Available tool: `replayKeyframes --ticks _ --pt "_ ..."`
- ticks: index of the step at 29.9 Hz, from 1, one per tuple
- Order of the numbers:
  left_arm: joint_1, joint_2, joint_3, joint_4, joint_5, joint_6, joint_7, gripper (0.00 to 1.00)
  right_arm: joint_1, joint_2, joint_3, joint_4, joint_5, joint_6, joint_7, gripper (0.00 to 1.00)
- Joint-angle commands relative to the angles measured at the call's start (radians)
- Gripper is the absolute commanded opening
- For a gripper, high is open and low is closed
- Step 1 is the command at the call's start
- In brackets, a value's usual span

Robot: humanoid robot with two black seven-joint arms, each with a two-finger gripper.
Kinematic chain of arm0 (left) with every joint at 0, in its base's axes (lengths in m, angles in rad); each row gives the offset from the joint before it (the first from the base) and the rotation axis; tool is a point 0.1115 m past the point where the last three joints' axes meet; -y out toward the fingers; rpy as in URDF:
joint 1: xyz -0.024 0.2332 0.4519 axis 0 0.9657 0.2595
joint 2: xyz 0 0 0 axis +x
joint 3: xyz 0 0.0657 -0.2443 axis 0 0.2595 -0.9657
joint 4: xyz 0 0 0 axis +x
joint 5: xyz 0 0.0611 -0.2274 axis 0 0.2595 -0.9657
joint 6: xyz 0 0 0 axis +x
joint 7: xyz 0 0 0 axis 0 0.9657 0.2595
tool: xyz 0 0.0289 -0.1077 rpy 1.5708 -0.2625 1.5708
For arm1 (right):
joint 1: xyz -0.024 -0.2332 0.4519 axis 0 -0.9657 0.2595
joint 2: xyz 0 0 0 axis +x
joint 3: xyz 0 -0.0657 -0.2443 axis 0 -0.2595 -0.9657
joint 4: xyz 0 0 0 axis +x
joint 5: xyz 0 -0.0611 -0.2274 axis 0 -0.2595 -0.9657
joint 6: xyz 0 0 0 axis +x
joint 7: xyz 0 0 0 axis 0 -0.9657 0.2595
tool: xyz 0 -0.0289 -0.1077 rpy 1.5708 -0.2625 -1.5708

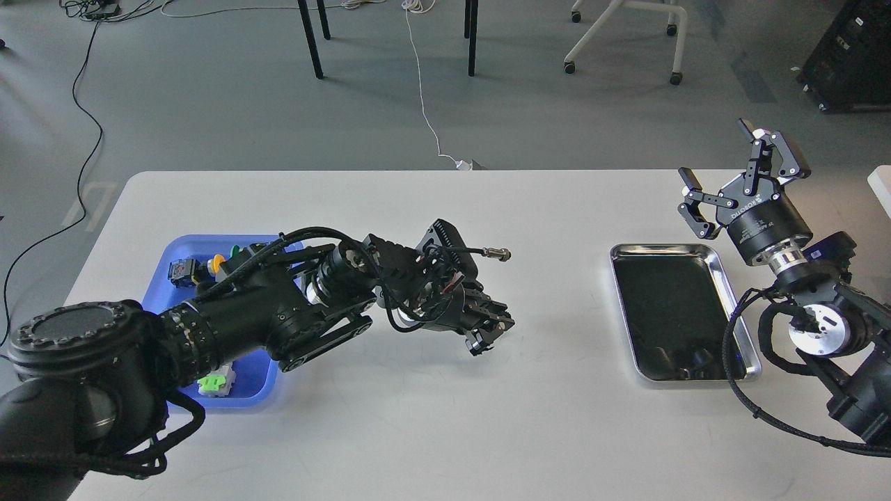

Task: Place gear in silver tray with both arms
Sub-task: 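Carry the black gear with the left gripper toward the table center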

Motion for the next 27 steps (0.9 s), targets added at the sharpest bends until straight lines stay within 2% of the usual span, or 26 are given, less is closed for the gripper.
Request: replayKeyframes --ticks 1,14,16,21,22,27 --pt "0.000 0.000 0.003 0.001 0.000 0.000 0.000 0.22 -0.001 0.001 0.000 0.002 0.000 -0.002 0.000 0.99" --pt "0.016 0.000 0.029 0.013 0.000 0.003 0.000 0.32 -0.002 0.004 -0.004 0.000 0.000 -0.008 0.000 0.99" --pt "0.016 0.000 0.029 0.013 0.000 0.003 0.000 0.40 -0.002 0.004 -0.004 0.000 0.000 -0.008 0.000 0.99" --pt "0.016 0.000 0.026 0.013 0.000 0.026 0.000 0.78 -0.002 0.004 -0.004 0.002 0.000 -0.007 0.000 0.99" --pt "0.016 0.000 0.020 0.013 0.000 0.035 0.000 0.83 -0.002 0.004 -0.005 0.002 0.000 -0.007 0.000 0.99" --pt "-0.023 0.000 -0.008 -0.001 0.000 0.070 0.000 0.92 -0.009 -0.004 -0.002 0.008 0.000 -0.004 0.000 0.99"
